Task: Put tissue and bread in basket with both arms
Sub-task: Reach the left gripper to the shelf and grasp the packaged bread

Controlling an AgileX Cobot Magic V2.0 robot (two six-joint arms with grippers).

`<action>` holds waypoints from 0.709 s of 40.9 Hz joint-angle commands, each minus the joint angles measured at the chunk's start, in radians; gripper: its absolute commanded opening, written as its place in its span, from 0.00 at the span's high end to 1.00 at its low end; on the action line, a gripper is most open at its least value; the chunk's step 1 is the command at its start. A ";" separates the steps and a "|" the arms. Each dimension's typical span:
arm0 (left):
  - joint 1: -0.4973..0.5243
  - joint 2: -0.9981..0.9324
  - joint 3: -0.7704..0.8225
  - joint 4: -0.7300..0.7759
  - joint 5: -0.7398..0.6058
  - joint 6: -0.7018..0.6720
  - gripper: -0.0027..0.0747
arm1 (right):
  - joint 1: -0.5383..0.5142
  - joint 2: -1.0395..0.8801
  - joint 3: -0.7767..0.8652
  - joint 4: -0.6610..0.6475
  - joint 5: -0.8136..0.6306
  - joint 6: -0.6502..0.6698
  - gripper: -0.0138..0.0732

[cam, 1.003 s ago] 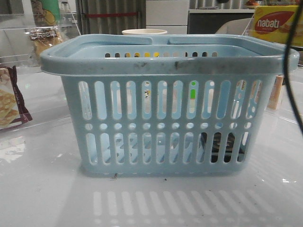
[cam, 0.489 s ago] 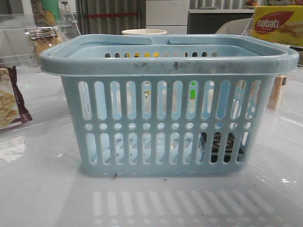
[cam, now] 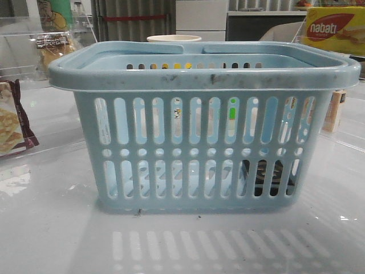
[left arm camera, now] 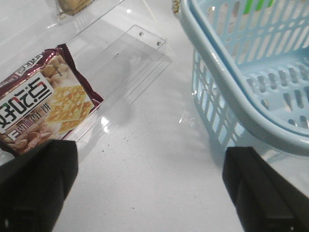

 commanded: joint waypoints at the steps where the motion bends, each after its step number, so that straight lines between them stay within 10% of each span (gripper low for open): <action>1: 0.040 0.122 -0.110 0.000 -0.103 -0.001 0.09 | -0.002 -0.002 -0.027 -0.011 -0.061 -0.012 0.25; 29: 0.175 0.867 -0.774 -0.036 -0.174 -0.001 0.09 | -0.002 -0.002 -0.027 -0.011 -0.061 -0.012 0.25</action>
